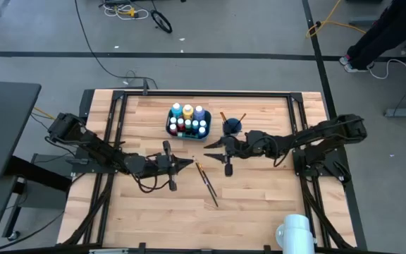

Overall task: Pick & Place Paint Supplies
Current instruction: Put the orange paint brush into the blue cup

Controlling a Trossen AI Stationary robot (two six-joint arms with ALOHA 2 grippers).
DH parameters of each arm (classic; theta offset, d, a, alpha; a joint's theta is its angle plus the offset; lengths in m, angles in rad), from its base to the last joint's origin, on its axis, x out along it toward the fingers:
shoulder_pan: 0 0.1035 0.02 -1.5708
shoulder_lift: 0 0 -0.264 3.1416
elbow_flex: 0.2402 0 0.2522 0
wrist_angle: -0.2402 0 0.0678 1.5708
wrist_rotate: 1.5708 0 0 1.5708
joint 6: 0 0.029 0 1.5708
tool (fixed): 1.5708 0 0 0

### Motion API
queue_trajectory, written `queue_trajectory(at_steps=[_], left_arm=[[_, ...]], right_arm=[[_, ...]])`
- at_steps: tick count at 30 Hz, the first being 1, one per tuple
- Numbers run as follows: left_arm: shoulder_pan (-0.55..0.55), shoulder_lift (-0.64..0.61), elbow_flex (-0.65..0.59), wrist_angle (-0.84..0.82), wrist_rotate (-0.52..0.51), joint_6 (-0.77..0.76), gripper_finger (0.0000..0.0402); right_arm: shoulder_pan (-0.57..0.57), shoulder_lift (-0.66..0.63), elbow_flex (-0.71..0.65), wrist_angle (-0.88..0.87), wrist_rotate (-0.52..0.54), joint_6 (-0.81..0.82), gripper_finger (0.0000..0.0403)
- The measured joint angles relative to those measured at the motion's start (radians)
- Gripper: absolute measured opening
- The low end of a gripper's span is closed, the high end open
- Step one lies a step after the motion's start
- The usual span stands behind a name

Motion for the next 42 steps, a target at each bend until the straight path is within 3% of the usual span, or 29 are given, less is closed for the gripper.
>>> queue_trajectory(at_steps=[3, 8, 22, 28, 34, 42], left_arm=[[0.001, 0.000, 0.000, 0.095, 0.011, 0.071, 0.0002], [0.001, 0.000, 0.000, 0.204, 0.081, 0.148, 0.0002], [0.023, 0.000, 0.034, 0.172, 0.059, 0.159, 0.0001], [0.057, 0.000, 0.040, 0.168, 0.094, 0.139, 0.0001], [0.071, -0.001, 0.092, 0.093, 0.123, 0.140, 0.0001], [0.067, -0.002, 0.111, 0.070, 0.076, 0.170, 0.0005]], right_arm=[[0.001, 0.046, 0.051, 0.003, -0.089, 0.008, 0.0119], [0.001, 0.103, 0.128, 0.014, -0.122, 0.077, 0.0119], [0.002, 0.191, 0.201, 0.046, -0.202, 0.122, 0.0116], [0.003, 0.190, 0.201, 0.075, -0.193, 0.122, 0.0084], [0.003, 0.190, 0.201, 0.065, -0.189, 0.110, 0.0010], [0.002, 0.190, 0.200, 0.047, -0.194, 0.111, 0.0005]])
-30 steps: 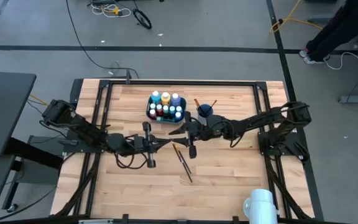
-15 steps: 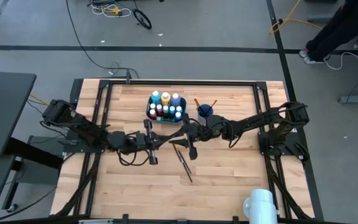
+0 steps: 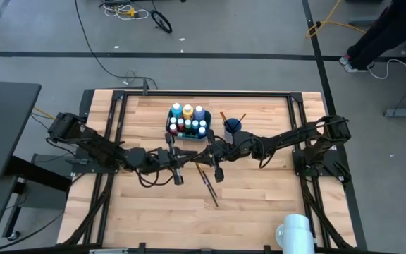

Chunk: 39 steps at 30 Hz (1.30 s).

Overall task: Pick & Place Paint Supplies
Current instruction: Put the orange paint brush into the blue cup

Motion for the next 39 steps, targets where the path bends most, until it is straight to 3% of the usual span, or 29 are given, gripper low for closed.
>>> queue_trajectory(at_steps=[5, 9, 13, 19, 26, 29, 39], left_arm=[[-0.030, -0.028, 0.000, 0.027, -0.094, 0.095, 0.0017], [-0.060, -0.046, 0.000, 0.027, -0.179, 0.154, 0.0014], [-0.089, -0.047, 0.000, 0.025, -0.247, 0.196, 0.0006], [-0.111, -0.047, -0.001, 0.004, -0.304, 0.193, 0.0015], [-0.107, -0.047, -0.002, -0.028, -0.304, 0.146, 0.0016], [-0.106, -0.047, -0.002, -0.054, -0.305, 0.115, 0.0010], [-0.106, -0.047, -0.002, -0.119, -0.299, 0.038, 0.0018]], right_arm=[[-0.001, -0.020, 0.000, -0.051, 0.003, 0.007, 0.0003], [0.001, -0.088, 0.000, -0.197, 0.117, -0.004, 0.0002], [0.008, -0.184, 0.000, -0.430, 0.302, -0.005, 0.0001], [0.069, -0.338, 0.001, -0.785, 0.674, 0.059, 0.0001], [0.135, -0.444, 0.001, -1.020, 1.017, 0.178, 0.0000], [0.134, -0.451, 0.001, -1.094, 1.041, 0.245, 0.0000], [0.058, -0.439, 0.001, -1.306, 0.908, 0.446, 0.0002]])
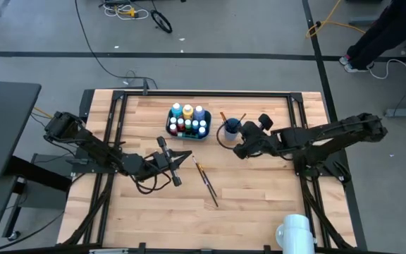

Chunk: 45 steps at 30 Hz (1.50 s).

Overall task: Pick & Place Paint Supplies
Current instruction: Put the orange paint brush into the blue cup, then put the silver paint brush into the blue cup

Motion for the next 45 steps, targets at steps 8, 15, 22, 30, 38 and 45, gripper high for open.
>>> queue_trajectory(at_steps=[8, 15, 22, 30, 38, 45], left_arm=[[0.000, 0.000, 0.000, -0.020, 0.001, -0.018, 0.0011], [0.000, 0.000, 0.000, -0.107, 0.001, -0.040, 0.0018], [0.003, 0.000, 0.000, -0.271, 0.007, -0.141, 0.0040], [0.068, 0.000, 0.000, -0.522, 0.260, -0.381, 0.0080], [0.163, 0.053, 0.000, -0.581, 0.555, -0.383, 0.0138], [0.274, 0.173, 0.000, -0.532, 0.629, -0.385, 0.0157]], right_arm=[[-0.091, 0.101, -0.001, 0.000, -0.098, -0.058, 0.0003], [-0.116, 0.146, -0.001, 0.047, -0.099, -0.119, 0.0041], [-0.097, 0.109, -0.001, 0.147, -0.097, -0.148, 0.0069], [-0.013, 0.097, -0.001, 0.388, -0.166, -0.322, 0.0066], [0.031, 0.098, -0.001, 0.516, -0.302, -0.379, 0.0065], [0.031, 0.098, -0.001, 0.527, -0.310, -0.376, 0.0065]])
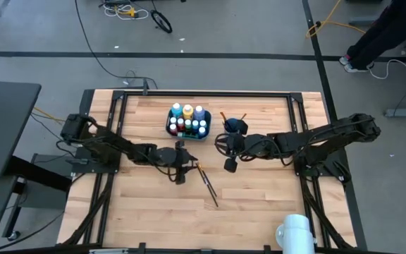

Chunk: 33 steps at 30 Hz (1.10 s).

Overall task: Pick & Place Paint Supplies
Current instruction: Put the silver paint brush into the blue cup

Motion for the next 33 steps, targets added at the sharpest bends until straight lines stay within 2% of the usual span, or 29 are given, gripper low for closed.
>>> queue_trajectory(at_steps=[7, 16, 22, 29, 33], left_arm=[[0.087, 0.094, 0.009, 0.028, 0.098, 0.022, 0.0157], [0.147, 0.233, 0.054, 0.034, 0.108, 0.017, 0.0158], [0.145, 0.218, 0.059, -0.036, 0.159, -0.061, 0.0158], [0.114, 0.218, 0.058, -0.038, 0.182, -0.116, 0.0158], [0.110, 0.201, 0.056, -0.050, 0.204, -0.203, 0.0158]], right_arm=[[0.000, 0.000, 0.000, 0.005, 0.000, 0.000, 0.0065], [-0.001, 0.000, 0.000, 0.008, 0.000, -0.017, 0.0065], [-0.001, 0.000, 0.000, 0.007, 0.000, -0.017, 0.0065], [0.000, 0.000, 0.000, 0.004, -0.001, -0.017, 0.0065], [0.000, 0.000, 0.000, 0.004, -0.001, -0.017, 0.0065]])
